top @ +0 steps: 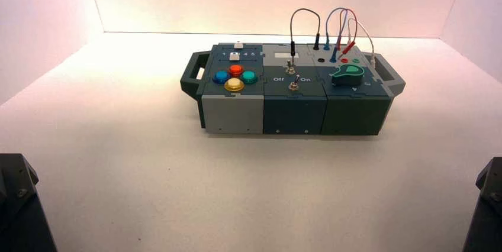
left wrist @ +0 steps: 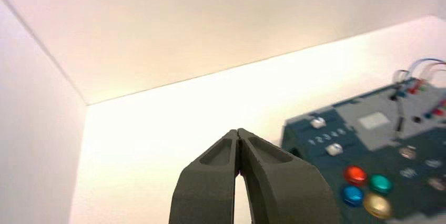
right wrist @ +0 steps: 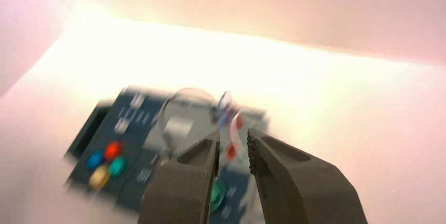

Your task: Insert the black wire.

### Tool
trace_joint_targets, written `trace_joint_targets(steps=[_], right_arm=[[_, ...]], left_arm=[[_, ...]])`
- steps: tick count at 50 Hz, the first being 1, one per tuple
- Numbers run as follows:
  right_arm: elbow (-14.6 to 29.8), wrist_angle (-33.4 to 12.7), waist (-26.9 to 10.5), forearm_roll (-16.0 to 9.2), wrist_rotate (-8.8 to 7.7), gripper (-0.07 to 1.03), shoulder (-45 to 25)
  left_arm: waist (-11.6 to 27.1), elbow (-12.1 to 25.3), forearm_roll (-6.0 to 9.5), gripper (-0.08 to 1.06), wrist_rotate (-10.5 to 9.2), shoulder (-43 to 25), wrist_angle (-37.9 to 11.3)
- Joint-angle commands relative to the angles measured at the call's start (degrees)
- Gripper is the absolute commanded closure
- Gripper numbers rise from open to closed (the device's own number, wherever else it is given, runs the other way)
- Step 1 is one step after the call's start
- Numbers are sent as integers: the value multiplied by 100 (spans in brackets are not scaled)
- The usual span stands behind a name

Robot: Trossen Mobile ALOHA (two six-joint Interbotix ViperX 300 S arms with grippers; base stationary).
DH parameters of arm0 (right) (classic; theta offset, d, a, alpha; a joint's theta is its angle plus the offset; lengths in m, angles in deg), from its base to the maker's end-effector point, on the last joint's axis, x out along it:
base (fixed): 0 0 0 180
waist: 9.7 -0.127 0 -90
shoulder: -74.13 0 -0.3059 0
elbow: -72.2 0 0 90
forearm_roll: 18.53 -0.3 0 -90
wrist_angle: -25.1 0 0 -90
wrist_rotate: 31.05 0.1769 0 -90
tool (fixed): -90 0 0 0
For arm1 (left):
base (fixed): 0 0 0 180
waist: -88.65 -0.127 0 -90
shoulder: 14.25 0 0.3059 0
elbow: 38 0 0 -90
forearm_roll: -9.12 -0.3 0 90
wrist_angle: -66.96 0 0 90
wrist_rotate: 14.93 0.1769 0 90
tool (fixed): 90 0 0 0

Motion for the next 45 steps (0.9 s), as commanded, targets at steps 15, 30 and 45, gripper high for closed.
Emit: trace_joint_targets(steps=[15,30,45], right_arm=[[1187,-1600,-308,334,-88,61,-914],[1266,-1415,-773,1301,97,61,-1494],[1503,-949,-1670,3164,2197,58,-2021]], left_arm=[[132,844,88,101,53,-123,-1916],[132,879,123,101,0,-290,-2417],[141,844,211,101,-211,-721,-2373]])
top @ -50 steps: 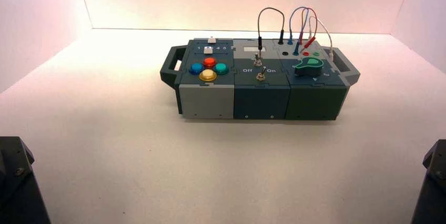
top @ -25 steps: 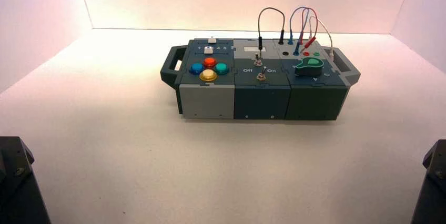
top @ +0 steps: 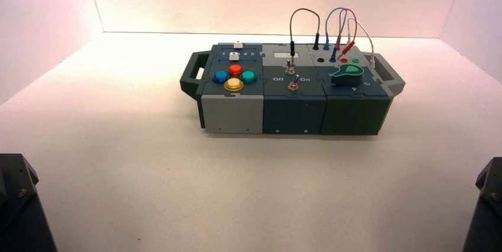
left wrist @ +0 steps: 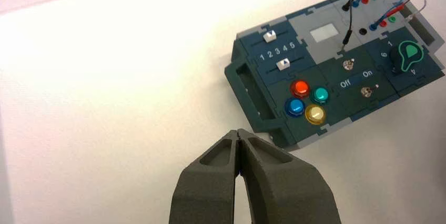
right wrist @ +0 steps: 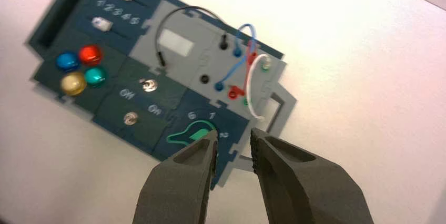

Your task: Insert the black wire.

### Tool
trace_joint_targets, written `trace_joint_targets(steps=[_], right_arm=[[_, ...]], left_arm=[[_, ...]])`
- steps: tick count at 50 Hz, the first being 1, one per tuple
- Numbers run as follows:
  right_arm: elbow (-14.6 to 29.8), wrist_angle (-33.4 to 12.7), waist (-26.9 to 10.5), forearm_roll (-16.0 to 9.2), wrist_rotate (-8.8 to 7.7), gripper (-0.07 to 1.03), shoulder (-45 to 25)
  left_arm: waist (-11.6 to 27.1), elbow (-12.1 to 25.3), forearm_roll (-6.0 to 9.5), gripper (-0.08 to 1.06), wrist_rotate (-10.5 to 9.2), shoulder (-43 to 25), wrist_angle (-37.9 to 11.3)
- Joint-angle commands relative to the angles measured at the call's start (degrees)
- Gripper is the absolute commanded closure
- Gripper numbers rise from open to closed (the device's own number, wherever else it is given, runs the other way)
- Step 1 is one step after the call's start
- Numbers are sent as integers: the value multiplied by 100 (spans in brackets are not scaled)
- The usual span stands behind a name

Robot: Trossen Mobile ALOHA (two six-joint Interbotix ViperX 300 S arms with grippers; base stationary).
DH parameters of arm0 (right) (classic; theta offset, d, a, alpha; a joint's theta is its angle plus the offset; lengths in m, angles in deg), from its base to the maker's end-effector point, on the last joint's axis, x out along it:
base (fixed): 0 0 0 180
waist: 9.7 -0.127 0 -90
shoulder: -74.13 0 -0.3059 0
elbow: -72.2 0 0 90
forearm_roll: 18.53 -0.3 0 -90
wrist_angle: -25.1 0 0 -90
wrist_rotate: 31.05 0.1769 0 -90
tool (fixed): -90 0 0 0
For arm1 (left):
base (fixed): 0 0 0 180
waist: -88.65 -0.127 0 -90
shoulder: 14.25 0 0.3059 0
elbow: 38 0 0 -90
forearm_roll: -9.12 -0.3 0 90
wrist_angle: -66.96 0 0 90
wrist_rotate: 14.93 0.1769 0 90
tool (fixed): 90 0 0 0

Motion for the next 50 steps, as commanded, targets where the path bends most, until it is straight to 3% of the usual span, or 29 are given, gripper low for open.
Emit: trace_joint_targets(steps=[1,2,8,15,21,28,32,33,37,38,39,46,50], right_arm=[[272,193,-466,615,809,57,-123],[299,255,-571,659,949,53,-176],[404,308,-809,589,1116,46,-413],[431,369,-861,202,1090,36,-721],[343,615,-888,-35,1055,35,-914],[290,844,-1002,-105,1055,35,-1116],[334,870,-1072,-114,1046,35,-1274],[343,870,-1090,-114,1046,35,-1327],[378,905,-1134,-114,1046,35,-1441],[404,932,-1169,-132,1046,35,-1547],[413,949,-1187,-132,1037,35,-1582],[492,1072,-1257,-158,1046,35,-1793],[527,1178,-1292,-167,1046,35,-1916]], left_arm=[[26,167,18,101,-35,-141,114],[35,167,18,101,-35,-158,149],[35,167,18,101,-35,-246,360],[35,185,18,101,-18,-439,431],[26,176,9,101,26,-598,448],[123,202,18,101,167,-694,422],[281,255,9,101,387,-729,360],[378,299,9,101,536,-738,290],[554,352,18,101,817,-756,167],[677,387,26,101,1028,-756,114],[729,387,35,101,1116,-756,114],[958,387,185,101,1283,-703,176],[1028,325,413,101,1371,-615,396]])
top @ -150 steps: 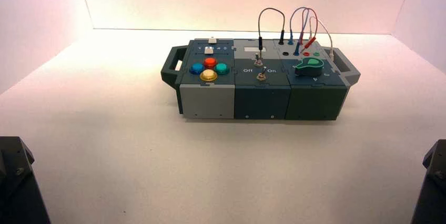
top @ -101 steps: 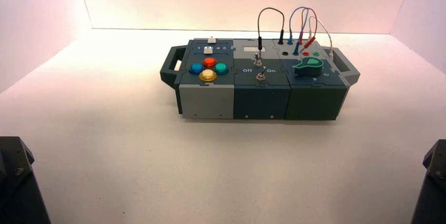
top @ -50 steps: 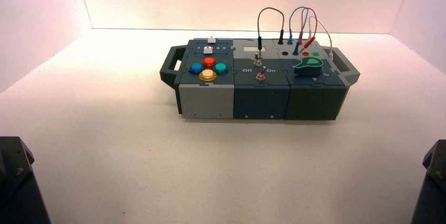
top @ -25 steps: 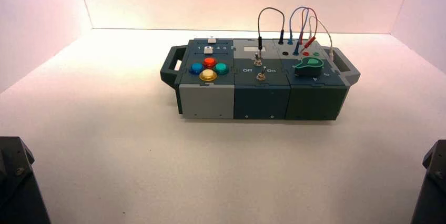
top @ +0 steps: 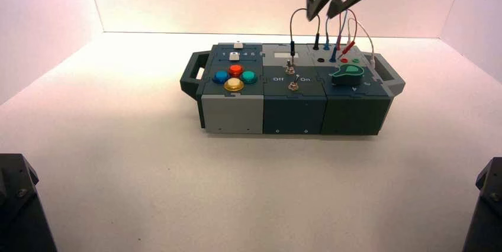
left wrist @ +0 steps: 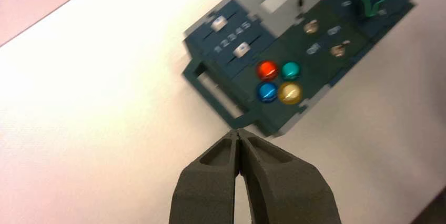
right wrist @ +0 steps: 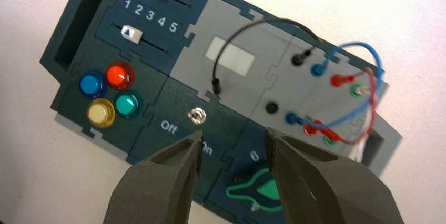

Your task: Insert the black wire.

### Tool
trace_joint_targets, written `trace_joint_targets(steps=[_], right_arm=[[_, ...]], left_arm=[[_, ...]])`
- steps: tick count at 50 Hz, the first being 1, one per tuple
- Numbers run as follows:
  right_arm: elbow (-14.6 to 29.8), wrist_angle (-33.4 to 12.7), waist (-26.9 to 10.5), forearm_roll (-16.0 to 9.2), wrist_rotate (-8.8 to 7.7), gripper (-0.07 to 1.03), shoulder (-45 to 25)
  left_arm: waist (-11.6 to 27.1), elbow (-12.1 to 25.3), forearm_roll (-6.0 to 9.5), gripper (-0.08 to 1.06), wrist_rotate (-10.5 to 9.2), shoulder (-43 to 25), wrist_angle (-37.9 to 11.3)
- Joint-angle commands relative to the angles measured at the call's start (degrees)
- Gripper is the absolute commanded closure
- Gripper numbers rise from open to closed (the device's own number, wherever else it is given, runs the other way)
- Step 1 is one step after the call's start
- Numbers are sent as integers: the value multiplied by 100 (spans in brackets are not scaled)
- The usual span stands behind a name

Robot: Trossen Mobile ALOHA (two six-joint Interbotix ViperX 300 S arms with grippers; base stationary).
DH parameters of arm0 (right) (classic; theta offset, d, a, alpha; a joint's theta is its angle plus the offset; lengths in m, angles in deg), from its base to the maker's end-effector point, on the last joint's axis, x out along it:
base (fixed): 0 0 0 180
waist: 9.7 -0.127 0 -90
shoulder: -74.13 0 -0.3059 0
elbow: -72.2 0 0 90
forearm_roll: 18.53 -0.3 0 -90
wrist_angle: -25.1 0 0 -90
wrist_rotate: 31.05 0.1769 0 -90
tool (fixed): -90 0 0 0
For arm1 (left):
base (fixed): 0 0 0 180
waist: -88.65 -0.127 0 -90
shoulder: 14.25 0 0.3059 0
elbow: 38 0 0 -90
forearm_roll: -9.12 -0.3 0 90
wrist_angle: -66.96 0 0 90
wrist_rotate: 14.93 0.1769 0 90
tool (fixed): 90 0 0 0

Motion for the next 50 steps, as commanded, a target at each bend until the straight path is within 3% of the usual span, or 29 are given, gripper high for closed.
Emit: trace_joint_targets(steps=[1,4,9,18,23,50], right_arm=[[220,185,-79,-26,0,35,-70],[246,237,-97,-26,0,35,-149],[308,272,-97,-26,0,35,-299],[483,281,-97,-35,0,35,-580],[598,272,-97,-26,0,35,-738],[958,211,-211,-53,0,37,-1512]], left_arm=[[70,97,264,101,123,132,264],[88,26,457,101,290,193,413],[88,-70,896,101,765,290,483],[88,-79,1441,101,1239,229,387],[88,-79,1538,101,1336,141,343],[88,-53,1538,101,1397,-88,352]])
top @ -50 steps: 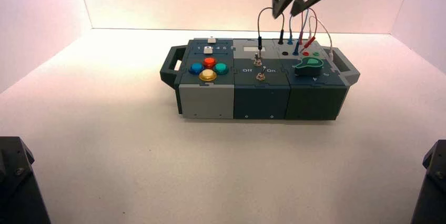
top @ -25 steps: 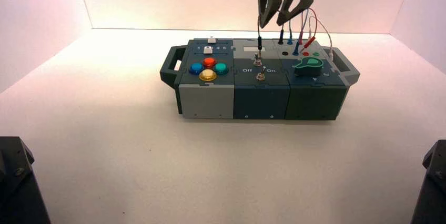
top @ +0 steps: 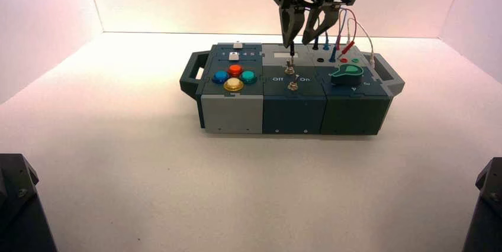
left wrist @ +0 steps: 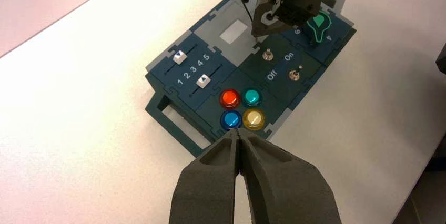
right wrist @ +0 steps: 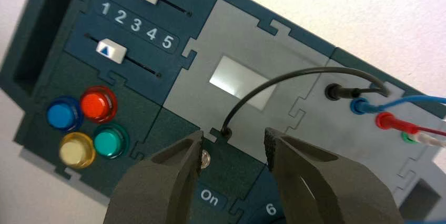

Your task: Insert the black wire.

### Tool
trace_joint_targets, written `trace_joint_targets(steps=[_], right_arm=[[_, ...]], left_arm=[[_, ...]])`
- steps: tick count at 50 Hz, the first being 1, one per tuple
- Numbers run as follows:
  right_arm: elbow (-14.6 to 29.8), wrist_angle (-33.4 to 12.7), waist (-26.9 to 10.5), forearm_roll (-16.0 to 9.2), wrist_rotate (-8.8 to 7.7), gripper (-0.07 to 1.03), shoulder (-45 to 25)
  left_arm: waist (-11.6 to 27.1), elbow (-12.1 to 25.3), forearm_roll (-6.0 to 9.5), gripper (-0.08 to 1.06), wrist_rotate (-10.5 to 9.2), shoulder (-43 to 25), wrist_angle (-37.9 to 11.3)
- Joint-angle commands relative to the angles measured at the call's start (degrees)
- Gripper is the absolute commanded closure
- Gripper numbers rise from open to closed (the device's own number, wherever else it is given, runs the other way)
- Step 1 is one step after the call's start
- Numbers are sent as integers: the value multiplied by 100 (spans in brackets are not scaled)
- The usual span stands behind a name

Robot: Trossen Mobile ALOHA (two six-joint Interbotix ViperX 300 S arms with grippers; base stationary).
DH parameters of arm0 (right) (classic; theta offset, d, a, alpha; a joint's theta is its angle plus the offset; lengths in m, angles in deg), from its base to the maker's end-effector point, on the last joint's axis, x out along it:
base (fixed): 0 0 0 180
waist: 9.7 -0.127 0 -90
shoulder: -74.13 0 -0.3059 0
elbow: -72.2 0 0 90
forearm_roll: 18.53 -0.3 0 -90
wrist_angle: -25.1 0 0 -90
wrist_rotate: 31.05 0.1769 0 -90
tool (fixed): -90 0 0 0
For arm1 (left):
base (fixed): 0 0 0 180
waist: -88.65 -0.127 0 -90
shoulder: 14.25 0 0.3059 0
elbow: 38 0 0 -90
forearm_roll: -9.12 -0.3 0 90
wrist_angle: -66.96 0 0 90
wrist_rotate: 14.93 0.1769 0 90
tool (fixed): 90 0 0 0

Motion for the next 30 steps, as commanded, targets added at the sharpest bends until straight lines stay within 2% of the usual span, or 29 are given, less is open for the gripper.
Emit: trace_joint_targets(steps=[1,7,18,30], right_arm=[[220,18,-79,-35,0,38,-18],[281,18,-105,-35,9,45,-105],[308,-53,-105,-26,9,47,-97],[360,-229,-105,44,0,55,-149]], left_arm=[[18,123,26,101,44,18,26],[18,132,26,101,44,18,18],[18,123,26,101,53,18,26],[18,123,26,101,53,18,26]])
